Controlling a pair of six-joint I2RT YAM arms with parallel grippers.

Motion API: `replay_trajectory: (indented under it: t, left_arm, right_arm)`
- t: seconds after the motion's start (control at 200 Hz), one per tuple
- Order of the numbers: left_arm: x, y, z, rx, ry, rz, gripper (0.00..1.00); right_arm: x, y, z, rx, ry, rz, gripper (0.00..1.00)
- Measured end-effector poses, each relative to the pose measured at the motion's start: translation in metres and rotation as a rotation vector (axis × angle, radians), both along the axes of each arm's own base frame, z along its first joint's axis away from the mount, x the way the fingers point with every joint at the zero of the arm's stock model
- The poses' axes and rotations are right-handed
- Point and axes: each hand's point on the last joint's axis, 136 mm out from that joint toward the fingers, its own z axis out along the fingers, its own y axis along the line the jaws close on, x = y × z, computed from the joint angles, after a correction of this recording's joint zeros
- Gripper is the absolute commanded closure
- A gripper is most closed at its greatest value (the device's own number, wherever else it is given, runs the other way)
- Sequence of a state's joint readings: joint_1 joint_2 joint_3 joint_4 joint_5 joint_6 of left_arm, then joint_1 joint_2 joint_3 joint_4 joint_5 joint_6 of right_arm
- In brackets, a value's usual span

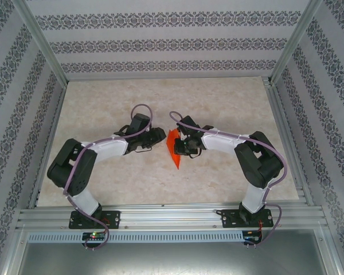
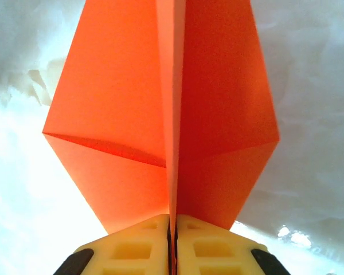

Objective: Fold a paper plane with a square sheet of paper (pick it up from the middle)
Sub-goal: Move the paper plane to the top-center of the table.

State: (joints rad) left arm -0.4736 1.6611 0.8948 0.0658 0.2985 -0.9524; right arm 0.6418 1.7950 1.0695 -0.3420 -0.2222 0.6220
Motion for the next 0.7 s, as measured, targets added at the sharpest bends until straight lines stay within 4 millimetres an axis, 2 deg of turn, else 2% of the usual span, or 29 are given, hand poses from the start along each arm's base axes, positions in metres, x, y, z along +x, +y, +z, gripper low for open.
replay_trajectory:
  t: [0.17,0.295,0.425,0.49,0.699]
  left_arm:
    - [0.003,0.034,0.017,0.079,-0.025,0.083,0.26]
    - [-0.002,0.048,0.018,0.135,-0.015,0.111,0.17]
    - [-0.008,0.059,0.011,0.192,0.010,0.126,0.04]
    - [-0.011,0.065,0.006,0.221,0.027,0.134,0.00]
    - [-0.016,0.077,0.000,0.284,0.058,0.155,0.00]
  right_arm:
    - [0.001,0.000,0.006,-0.062,-0.022,0.000,0.88]
    - [0.005,0.001,0.008,-0.093,-0.035,-0.002,0.84]
    - [0.006,0.000,0.000,-0.131,-0.021,-0.003,0.82]
    - [0.005,-0.001,-0.005,-0.147,-0.011,-0.003,0.82]
    - [0.002,-0.001,-0.011,-0.178,0.008,0.006,0.81]
